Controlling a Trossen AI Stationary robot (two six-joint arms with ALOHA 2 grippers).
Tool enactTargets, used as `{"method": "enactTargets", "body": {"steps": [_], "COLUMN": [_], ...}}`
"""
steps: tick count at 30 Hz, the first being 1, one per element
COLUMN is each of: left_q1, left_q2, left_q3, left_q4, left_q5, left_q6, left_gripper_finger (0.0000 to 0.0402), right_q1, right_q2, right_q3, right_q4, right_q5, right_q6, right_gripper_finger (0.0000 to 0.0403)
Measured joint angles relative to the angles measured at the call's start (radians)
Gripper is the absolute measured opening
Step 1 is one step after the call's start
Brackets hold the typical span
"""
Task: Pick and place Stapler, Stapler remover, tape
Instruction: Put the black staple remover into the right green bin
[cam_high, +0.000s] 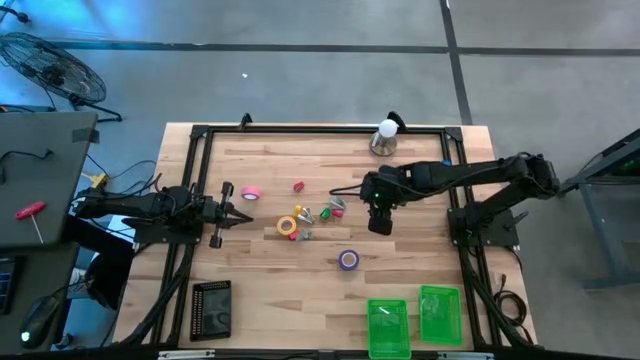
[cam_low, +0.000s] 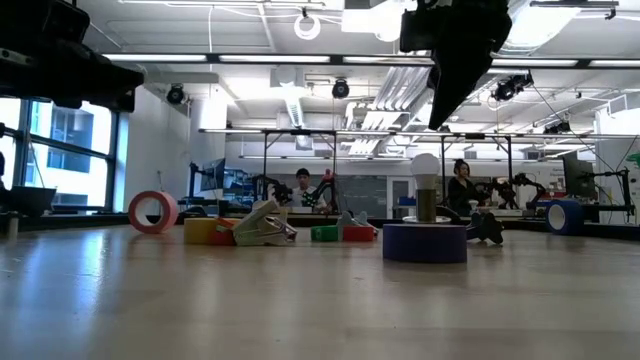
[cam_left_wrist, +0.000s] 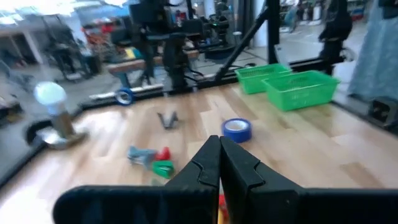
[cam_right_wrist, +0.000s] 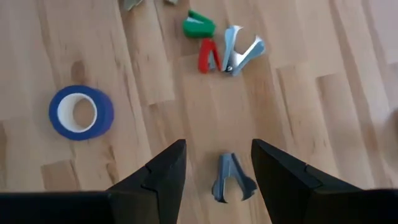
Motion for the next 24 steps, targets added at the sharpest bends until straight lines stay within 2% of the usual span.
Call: {"method": "enactTargets", "body": {"steps": [3,8,14,18,24], "left_q1": [0.0,0.0,0.0,0.0,0.0], "left_q2": [0.0,0.0,0.0,0.0,0.0], "left_q3": [0.0,0.0,0.001,0.002,0.002], "left_q4": [0.008,0.007,0.001,0.0,0.001], "left_q5": [-0.065,-0.084,-0.137,-0.145,-0.149], "left_q6": [0.051,0.054,0.076,0.076,0.077], "left_gripper_finger": [0.0,0.0,0.0007,0.0041,0.0126], "right_q1": [-0.01,-0.023,-0.025,-0.025,-0.025], "right_q2": [0.0,0.0,0.0,0.0,0.004], "right_q3": [0.0,0.0,0.0,0.0,0.0], "right_q4": [-0.005,-0.023,-0.035,-0.036,-0.051], "right_q5": [0.021,0.064,0.123,0.131,0.082], "right_q6": [-0.001,-0.01,-0.093,-0.122,-0.15], "right_gripper_finger": [0.0175,0.0189,0.0218,0.0235,0.024]}}
